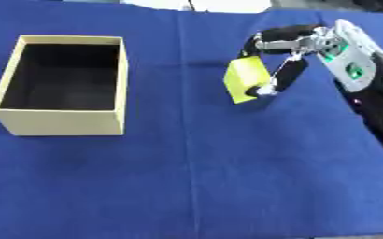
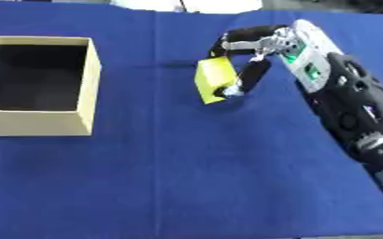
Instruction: Pick up objects on the table and place them in the box.
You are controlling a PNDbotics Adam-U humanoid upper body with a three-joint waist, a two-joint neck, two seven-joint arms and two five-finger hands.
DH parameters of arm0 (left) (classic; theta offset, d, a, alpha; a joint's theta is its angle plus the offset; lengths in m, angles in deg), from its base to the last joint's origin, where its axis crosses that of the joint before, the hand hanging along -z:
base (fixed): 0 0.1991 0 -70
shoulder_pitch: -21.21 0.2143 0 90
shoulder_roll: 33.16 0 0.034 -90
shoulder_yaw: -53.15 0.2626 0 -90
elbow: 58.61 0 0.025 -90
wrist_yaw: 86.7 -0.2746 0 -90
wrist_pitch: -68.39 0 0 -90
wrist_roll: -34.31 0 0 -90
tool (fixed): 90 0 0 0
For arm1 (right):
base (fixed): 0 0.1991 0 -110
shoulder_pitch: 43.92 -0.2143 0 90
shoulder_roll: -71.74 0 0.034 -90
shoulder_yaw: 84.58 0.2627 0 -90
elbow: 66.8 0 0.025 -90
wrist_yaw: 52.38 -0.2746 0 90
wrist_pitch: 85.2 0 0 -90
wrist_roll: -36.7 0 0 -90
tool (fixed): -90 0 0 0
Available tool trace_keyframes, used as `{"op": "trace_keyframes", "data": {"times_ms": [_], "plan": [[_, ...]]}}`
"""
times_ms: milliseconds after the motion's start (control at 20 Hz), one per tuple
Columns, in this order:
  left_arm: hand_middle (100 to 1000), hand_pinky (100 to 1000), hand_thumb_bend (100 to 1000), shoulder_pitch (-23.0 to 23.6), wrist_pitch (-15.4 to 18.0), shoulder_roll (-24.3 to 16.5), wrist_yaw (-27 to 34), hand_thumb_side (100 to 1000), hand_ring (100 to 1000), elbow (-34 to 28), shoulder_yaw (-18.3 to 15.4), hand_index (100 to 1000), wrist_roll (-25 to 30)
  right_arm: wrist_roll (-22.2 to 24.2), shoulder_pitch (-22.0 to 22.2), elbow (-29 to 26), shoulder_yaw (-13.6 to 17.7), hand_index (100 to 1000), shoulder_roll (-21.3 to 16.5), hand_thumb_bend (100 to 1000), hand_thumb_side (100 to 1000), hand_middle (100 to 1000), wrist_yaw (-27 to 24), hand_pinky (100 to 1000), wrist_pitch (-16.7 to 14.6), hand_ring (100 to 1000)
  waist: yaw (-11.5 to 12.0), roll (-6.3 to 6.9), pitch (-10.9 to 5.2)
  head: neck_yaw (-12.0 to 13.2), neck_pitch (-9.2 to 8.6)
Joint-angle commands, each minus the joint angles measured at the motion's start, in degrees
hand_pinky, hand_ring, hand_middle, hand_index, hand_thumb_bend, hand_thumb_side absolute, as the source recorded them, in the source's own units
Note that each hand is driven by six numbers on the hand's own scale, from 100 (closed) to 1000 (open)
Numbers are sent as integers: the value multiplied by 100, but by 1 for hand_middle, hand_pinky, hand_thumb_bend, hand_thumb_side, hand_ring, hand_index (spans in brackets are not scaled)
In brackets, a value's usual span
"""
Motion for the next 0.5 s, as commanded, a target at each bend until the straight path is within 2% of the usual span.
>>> {"op": "trace_keyframes", "data": {"times_ms": [50, 250, 500], "plan": [[678, 863, 224, -27, 5, -66, -5, 788, 806, -90, 3, 593, 24, 67, -273, -237, 98, 605, 42, 100, 100, 485, -48, 736, -109, 752, -2, 19, -146, -26, -1], [678, 863, 226, -32, 7, -60, 8, 788, 806, -90, 5, 592, 18, -98, -510, -481, 160, 600, 431, 100, 100, 491, 115, 741, -21, 754, 13, 31, -156, -54, -17], [677, 863, 226, -48, 14, -43, 21, 787, 806, -90, 14, 592, 28, -432, -622, -976, 343, 593, 1123, 129, 100, 495, 667, 743, 154, 754, 48, 58, -155, -88, -44]]}}
